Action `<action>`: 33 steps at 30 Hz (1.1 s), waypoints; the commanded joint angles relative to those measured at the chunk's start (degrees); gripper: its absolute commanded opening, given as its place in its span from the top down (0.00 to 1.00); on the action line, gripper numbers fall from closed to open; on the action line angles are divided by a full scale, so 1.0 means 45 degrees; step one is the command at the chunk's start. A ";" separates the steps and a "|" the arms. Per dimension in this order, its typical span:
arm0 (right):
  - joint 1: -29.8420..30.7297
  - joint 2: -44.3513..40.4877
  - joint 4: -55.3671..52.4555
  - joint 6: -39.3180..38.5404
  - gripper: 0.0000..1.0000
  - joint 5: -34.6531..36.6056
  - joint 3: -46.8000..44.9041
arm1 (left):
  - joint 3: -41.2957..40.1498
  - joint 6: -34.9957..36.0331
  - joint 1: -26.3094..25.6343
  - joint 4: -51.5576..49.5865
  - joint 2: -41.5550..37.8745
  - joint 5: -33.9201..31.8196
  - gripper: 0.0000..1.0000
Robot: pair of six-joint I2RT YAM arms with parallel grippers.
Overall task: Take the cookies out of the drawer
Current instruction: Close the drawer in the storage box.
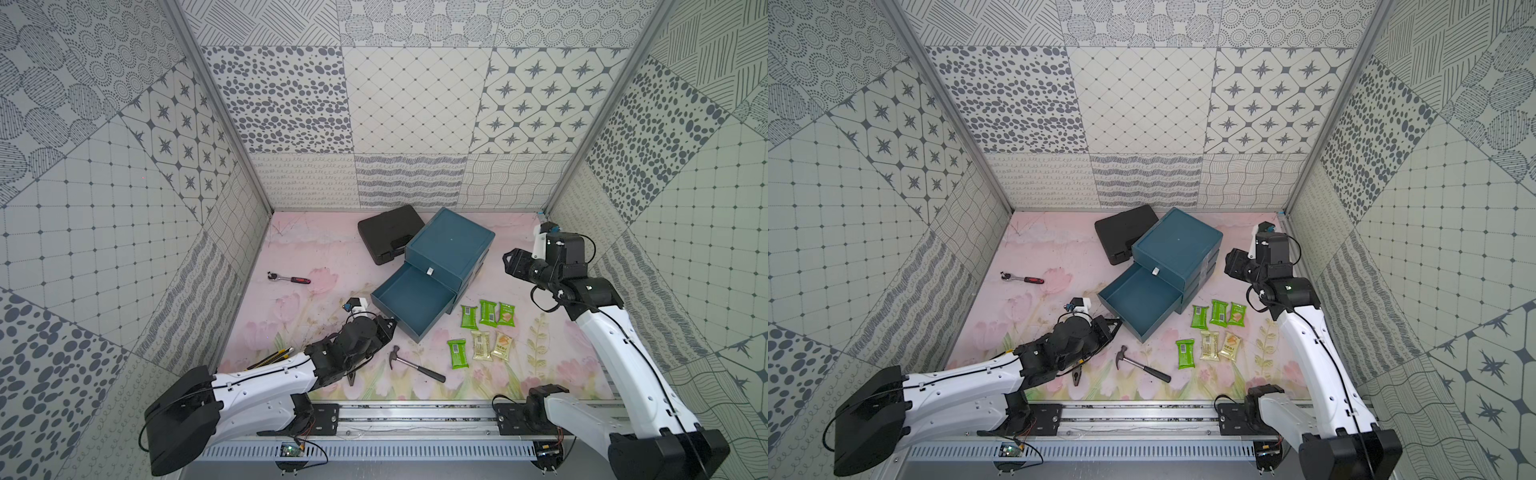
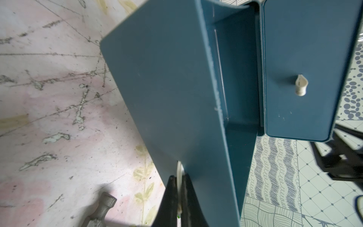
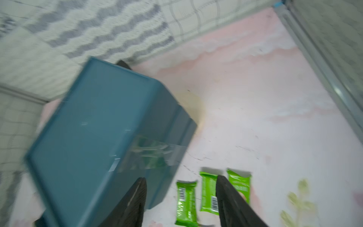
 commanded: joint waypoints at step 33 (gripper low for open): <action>0.4908 0.5391 -0.1811 -0.3049 0.54 0.4255 0.2753 | 0.3257 0.0728 0.0020 0.1786 0.3734 0.0675 1.00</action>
